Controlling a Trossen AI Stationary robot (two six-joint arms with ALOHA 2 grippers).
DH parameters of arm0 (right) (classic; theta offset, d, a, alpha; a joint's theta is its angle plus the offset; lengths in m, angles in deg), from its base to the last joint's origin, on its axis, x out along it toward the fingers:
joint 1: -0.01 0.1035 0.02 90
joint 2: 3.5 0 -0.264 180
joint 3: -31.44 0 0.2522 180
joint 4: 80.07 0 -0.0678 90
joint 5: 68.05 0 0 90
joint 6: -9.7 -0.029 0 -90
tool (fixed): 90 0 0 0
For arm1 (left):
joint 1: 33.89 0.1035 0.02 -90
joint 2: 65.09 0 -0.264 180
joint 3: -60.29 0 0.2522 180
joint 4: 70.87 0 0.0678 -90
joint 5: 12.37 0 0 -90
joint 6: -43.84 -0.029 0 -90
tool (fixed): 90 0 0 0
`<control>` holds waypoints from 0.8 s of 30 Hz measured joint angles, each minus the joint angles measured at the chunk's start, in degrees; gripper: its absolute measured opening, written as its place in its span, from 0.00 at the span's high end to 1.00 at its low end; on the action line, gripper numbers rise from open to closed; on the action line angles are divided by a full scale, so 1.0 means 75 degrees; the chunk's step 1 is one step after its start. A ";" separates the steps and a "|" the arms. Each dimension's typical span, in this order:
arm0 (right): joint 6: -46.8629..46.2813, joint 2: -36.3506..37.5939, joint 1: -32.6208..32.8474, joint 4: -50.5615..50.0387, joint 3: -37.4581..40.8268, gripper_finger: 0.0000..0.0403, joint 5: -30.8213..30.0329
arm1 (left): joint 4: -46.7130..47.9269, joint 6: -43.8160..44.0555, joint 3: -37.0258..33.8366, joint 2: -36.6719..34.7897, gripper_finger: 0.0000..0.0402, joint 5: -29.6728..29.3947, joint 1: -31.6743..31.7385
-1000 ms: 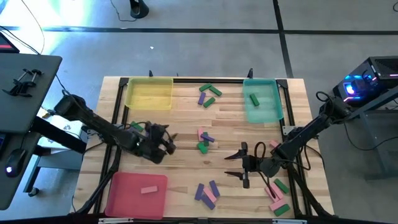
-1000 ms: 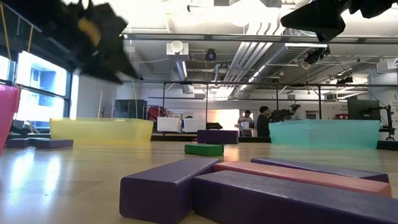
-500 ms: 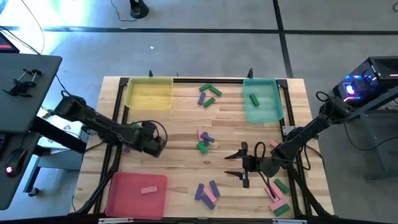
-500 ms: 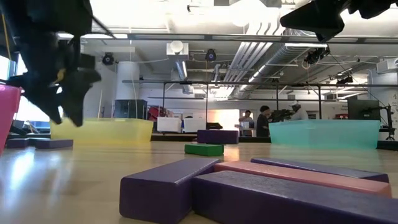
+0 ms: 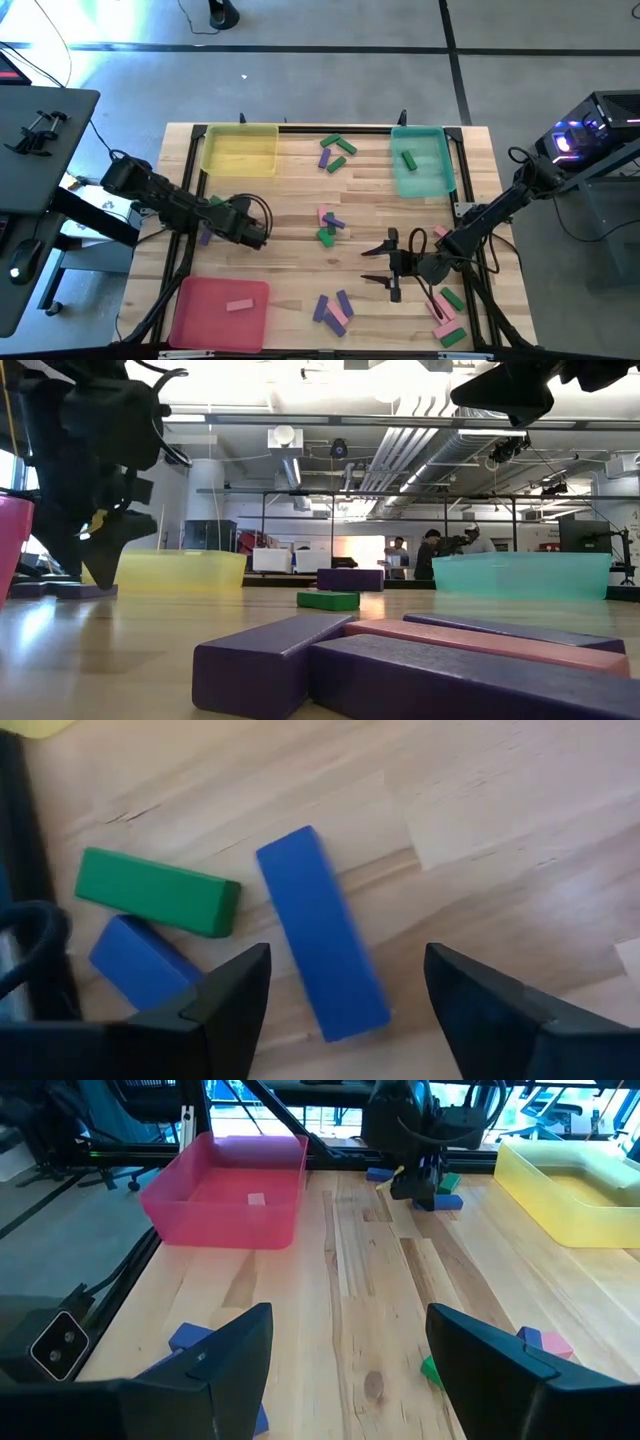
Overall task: Sort blocks
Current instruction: Put the purple wooden block into the yellow bin
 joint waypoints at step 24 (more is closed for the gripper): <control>-0.0017 0.0000 -0.0006 -0.0015 0.0000 0.38 0.0006 | -0.1599 -0.1221 -0.0975 -0.0211 0.77 -0.0221 0.0382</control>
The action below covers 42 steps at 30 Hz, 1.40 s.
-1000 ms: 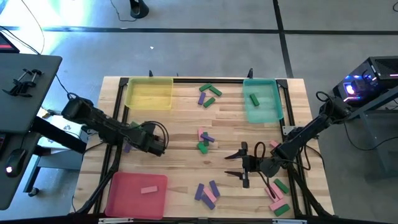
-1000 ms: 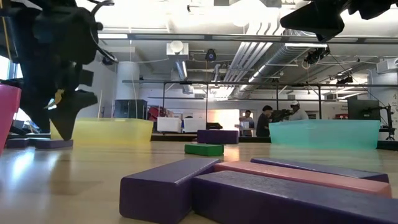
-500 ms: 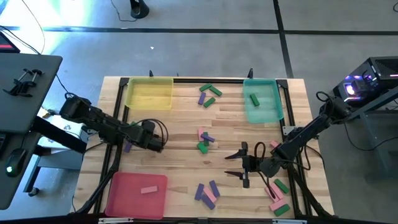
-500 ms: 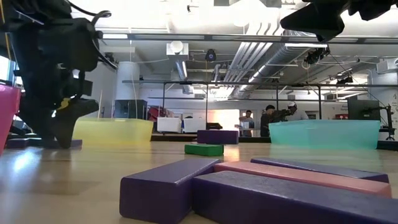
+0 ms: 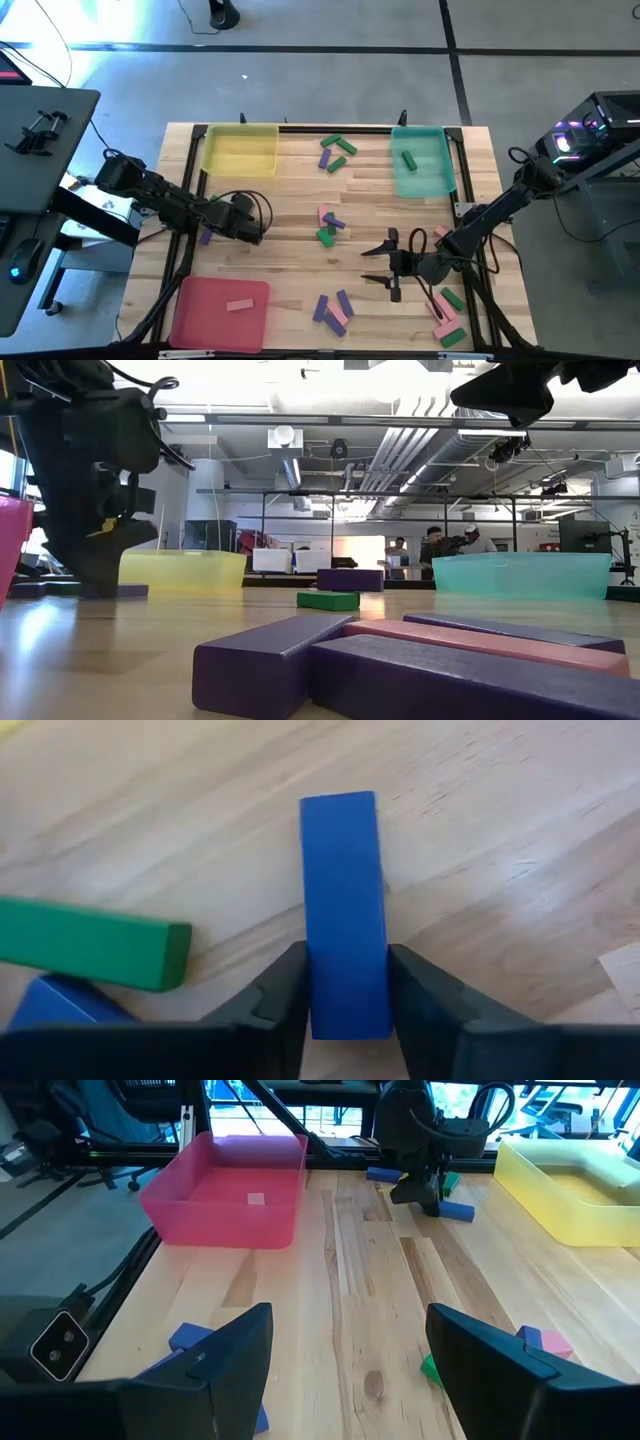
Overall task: Sort blocks
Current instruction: Put the purple wooden block into the yellow bin
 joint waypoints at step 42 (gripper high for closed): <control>-0.0058 0.0000 0.0000 0.0033 0.0000 0.38 -0.0026 | -0.2068 -0.7369 0.2987 -0.0507 0.81 -0.1434 0.4476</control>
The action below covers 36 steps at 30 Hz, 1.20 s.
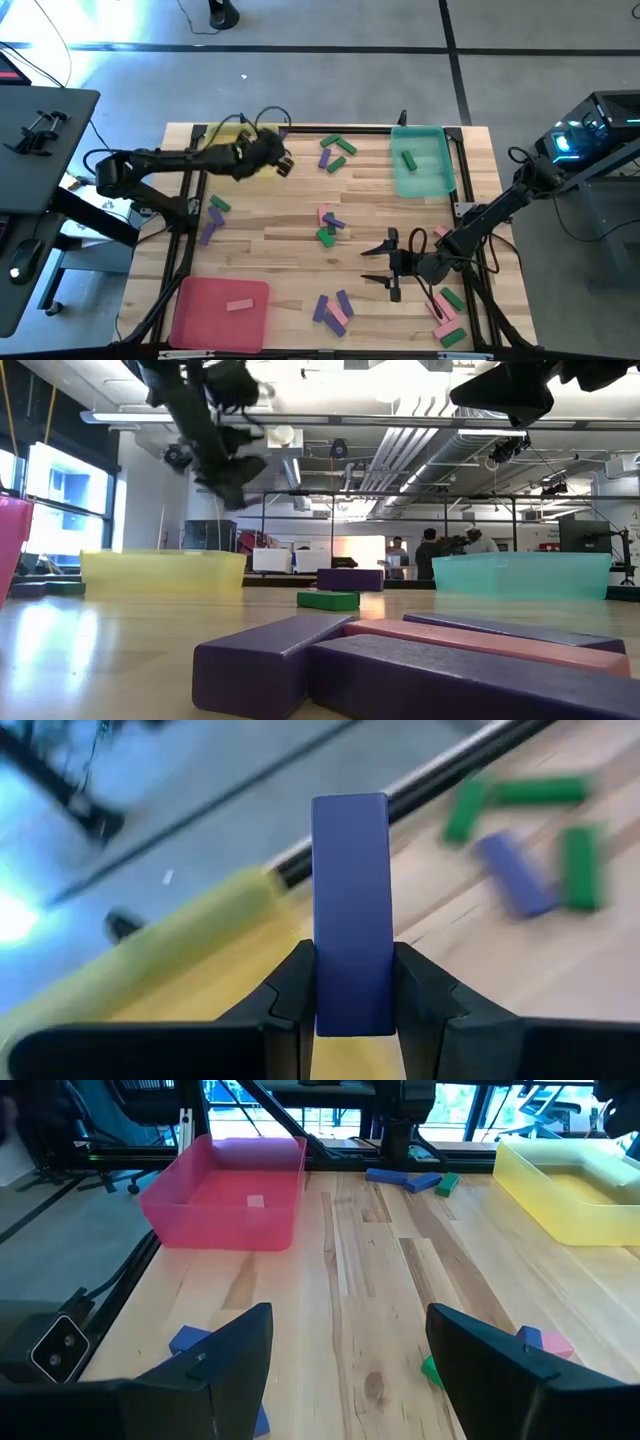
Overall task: Sort blocks
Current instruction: Put the purple wooden block into the yellow bin
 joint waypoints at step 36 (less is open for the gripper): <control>-0.0044 -0.0003 -0.0189 0.0023 -0.0001 0.38 -0.0001 | 0.0965 -0.0175 -0.0207 0.2043 0.73 0.2715 0.3657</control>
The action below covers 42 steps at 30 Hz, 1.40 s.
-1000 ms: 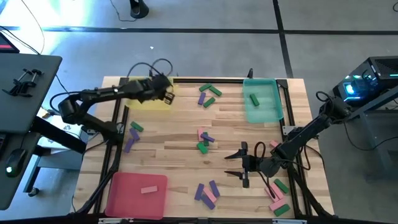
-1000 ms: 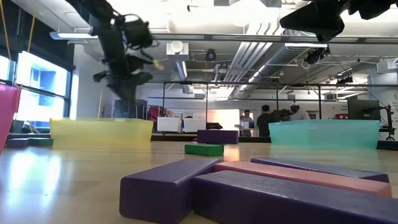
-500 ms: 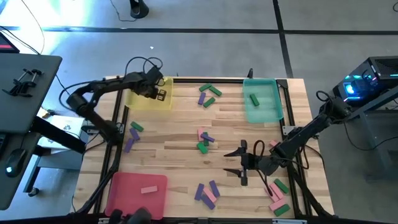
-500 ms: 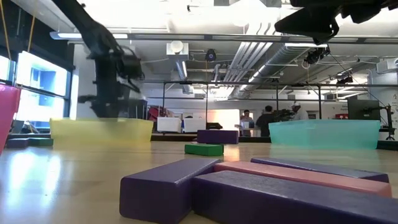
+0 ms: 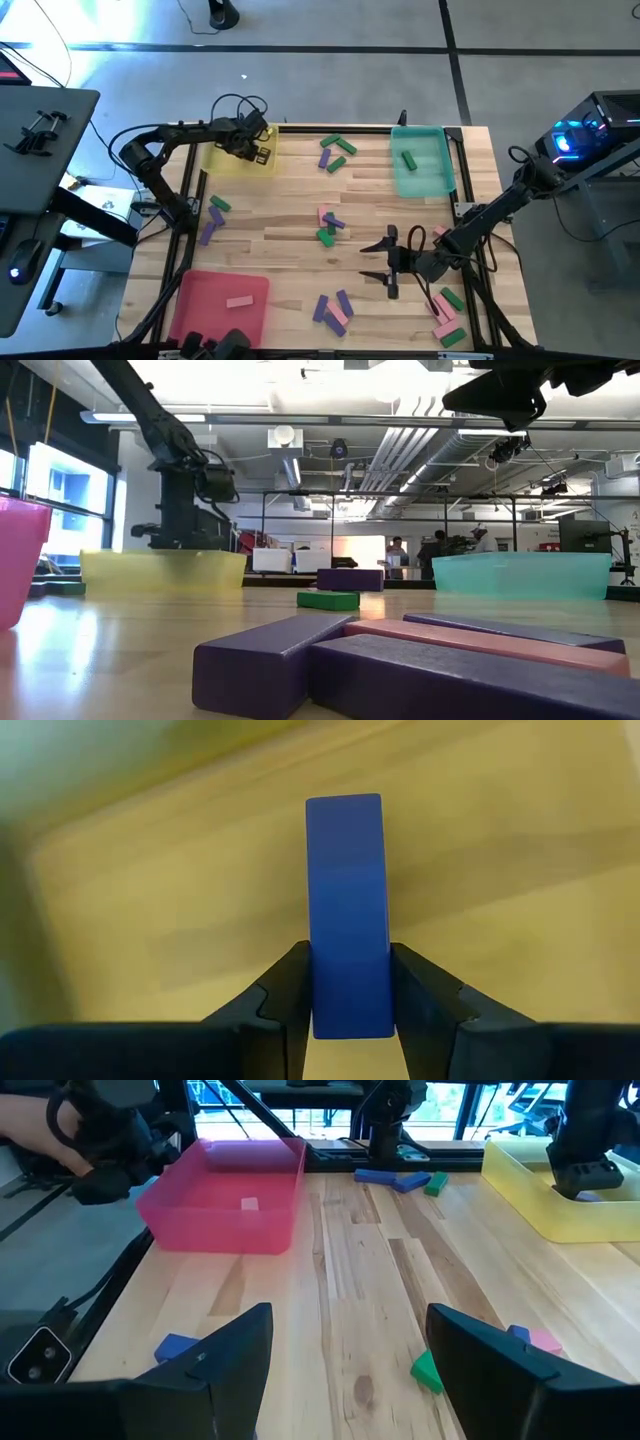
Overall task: Sort blocks
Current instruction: Put the purple wooden block into the yellow bin, then put the green wooden block into the green bin
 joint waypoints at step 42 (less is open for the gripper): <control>0.0026 0.0000 -0.0442 -0.0043 0.0001 0.38 0.0158 | -0.6901 -0.1172 -0.3261 -0.4816 0.43 -0.0263 -0.6886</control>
